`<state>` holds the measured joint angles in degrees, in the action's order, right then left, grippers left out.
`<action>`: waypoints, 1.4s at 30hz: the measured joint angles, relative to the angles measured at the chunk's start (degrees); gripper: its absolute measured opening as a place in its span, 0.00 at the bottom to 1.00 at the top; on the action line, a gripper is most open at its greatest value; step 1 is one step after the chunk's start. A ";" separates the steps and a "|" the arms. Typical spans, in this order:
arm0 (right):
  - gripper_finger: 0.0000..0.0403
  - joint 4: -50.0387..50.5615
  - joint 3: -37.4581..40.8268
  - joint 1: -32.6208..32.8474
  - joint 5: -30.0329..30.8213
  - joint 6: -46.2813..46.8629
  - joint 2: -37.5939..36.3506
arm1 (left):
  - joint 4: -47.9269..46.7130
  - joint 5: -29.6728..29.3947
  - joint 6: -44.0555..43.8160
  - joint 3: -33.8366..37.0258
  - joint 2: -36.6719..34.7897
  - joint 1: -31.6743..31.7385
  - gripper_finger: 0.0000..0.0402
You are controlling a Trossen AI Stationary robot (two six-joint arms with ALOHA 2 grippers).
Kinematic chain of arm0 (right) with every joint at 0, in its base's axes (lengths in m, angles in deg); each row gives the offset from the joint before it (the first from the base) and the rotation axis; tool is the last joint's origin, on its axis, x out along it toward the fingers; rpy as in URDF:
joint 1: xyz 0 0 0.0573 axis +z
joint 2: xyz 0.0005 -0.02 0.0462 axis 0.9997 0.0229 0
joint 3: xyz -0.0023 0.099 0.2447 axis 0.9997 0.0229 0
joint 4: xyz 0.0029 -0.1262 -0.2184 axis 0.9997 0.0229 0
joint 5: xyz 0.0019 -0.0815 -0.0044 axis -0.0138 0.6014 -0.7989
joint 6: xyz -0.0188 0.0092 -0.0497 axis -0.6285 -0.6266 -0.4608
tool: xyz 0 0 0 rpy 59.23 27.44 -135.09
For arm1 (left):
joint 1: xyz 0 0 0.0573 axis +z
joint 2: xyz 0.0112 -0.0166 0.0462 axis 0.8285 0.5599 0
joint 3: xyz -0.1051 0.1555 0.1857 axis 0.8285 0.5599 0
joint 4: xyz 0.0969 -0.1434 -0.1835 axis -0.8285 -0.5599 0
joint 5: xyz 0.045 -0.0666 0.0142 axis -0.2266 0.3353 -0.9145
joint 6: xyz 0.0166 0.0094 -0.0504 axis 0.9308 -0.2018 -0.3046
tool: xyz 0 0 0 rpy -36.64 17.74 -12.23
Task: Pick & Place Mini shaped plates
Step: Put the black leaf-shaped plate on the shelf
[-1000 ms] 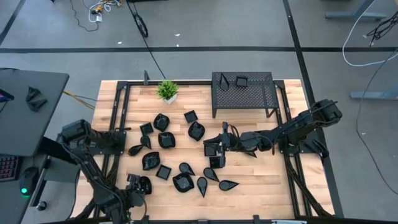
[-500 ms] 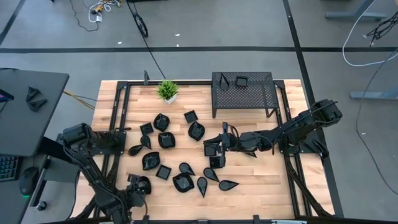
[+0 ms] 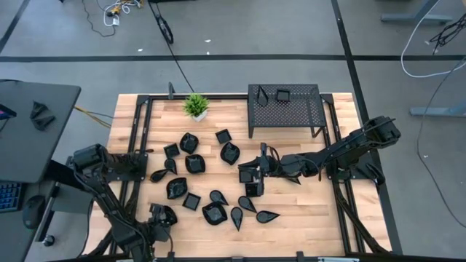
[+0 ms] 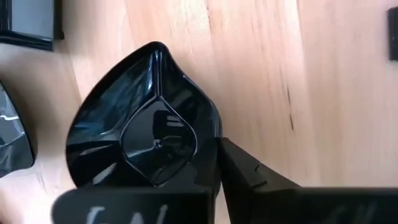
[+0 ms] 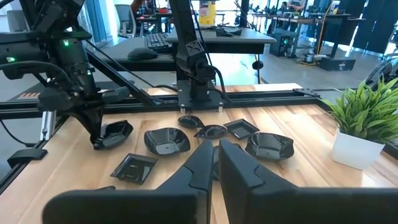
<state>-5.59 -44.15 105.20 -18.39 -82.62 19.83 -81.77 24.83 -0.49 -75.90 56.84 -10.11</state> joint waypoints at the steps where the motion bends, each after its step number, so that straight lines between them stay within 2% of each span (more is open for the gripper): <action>1: 0.07 0.00 0.00 0.00 0.00 0.02 0.00 | -0.18 -0.17 -0.01 -0.39 -0.01 0.00 0.02; 8: 0.07 0.00 0.00 0.00 0.01 0.00 0.00 | -10.59 -3.43 -0.04 -6.56 0.07 0.41 0.02; 13: 0.07 0.00 0.00 0.00 0.00 0.02 0.00 | -27.83 -6.09 -0.02 -13.53 0.07 2.57 0.02; 17: 0.07 0.00 0.00 0.00 0.00 0.02 0.00 | -38.65 -12.42 -0.04 -17.66 -2.13 5.23 0.01; 23: 0.07 -1.25 0.02 0.00 -0.13 0.02 0.00 | -40.32 -21.24 1.84 -16.66 -13.55 11.45 0.01; 26: 0.07 -1.64 0.02 0.01 -0.84 0.03 0.00 | -37.88 -25.11 8.22 -16.19 -19.30 15.47 0.01; 28: 0.07 -1.67 0.02 -0.20 -3.15 -0.13 0.00 | -33.42 -25.95 15.51 -16.17 -22.11 18.76 0.01; 31: 0.07 -1.56 -0.46 -0.72 -7.22 -0.10 0.00 | -24.15 -24.24 28.71 -16.17 -24.33 24.56 0.01; 35: 0.07 3.31 -4.49 -1.22 -12.71 -1.55 -0.83 | -11.43 -13.95 44.17 -16.15 -24.03 32.59 0.01; 38: 0.09 15.22 -10.75 -1.20 -17.41 -3.98 -1.75 | -3.94 -4.62 51.10 -16.14 -22.61 37.28 0.01; 42: 0.17 39.57 -22.65 -0.25 -21.68 -8.24 -2.00 | 1.77 1.56 54.66 -16.10 -21.57 40.57 0.01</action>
<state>33.98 -66.80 104.95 -40.07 -90.86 17.83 -80.00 26.39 54.18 -92.00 35.27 30.45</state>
